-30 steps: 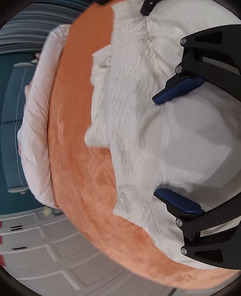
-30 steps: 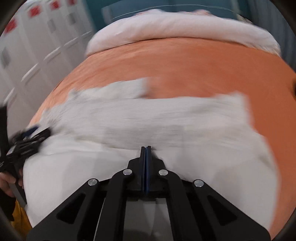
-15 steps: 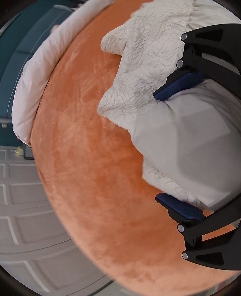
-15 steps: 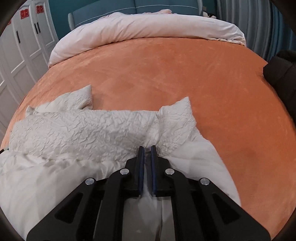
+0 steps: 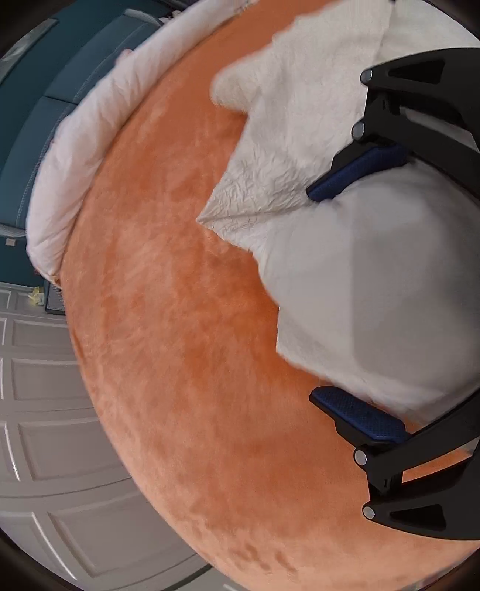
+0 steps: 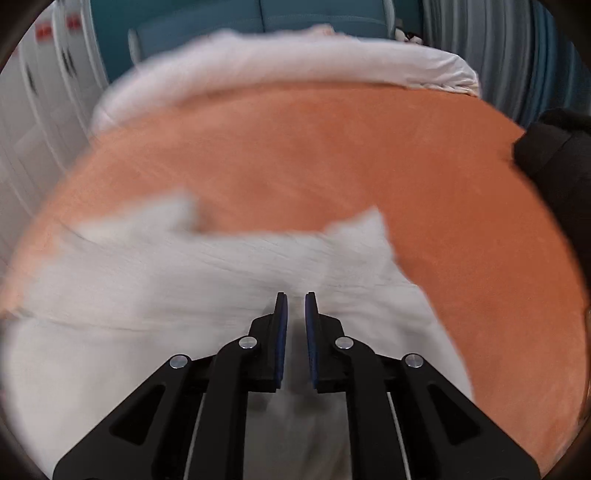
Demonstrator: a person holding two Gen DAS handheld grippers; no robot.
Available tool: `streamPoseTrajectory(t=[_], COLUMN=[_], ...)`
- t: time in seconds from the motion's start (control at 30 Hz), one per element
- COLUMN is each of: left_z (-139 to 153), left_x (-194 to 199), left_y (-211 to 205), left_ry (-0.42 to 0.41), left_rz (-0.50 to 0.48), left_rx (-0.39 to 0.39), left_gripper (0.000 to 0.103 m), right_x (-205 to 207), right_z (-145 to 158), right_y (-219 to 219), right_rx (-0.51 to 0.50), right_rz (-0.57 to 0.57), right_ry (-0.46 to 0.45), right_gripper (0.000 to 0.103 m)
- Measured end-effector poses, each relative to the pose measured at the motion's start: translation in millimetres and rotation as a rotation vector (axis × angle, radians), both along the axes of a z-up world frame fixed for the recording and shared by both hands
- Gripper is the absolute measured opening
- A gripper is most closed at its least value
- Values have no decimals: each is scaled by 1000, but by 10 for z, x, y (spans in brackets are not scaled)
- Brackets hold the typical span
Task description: Fold large clothes
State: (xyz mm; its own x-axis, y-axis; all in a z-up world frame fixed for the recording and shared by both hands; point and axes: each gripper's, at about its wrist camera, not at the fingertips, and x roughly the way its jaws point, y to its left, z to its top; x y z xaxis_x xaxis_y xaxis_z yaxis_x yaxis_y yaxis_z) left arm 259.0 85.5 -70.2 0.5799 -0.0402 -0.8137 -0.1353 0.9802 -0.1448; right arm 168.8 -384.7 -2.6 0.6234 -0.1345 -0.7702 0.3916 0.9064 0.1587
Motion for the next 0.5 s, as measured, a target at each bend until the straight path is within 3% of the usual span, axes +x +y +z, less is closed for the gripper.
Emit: streamPoseTrajectory(t=[0.07,0.17,0.33,0.5], left_z=[256,447,329,12], left_x=[-307,-764,-1367,-1665], left_y=[153,389,834,1009], left_ry=[-51,-60,24,92], left_rz=[-14,-21,80,133], left_rx=[-68,-144,-227,-275], left_gripper=[97,97,97,97], right_x=[-73,37,293,286], right_z=[288,353,-106,-290], right_y=[335,928,1467,1508], right_rx=[13,-23,-3,-52], right_rz=[86,242,295,276], right_ry=[-57,-38,78,62], right_gripper=[12,17,17,17])
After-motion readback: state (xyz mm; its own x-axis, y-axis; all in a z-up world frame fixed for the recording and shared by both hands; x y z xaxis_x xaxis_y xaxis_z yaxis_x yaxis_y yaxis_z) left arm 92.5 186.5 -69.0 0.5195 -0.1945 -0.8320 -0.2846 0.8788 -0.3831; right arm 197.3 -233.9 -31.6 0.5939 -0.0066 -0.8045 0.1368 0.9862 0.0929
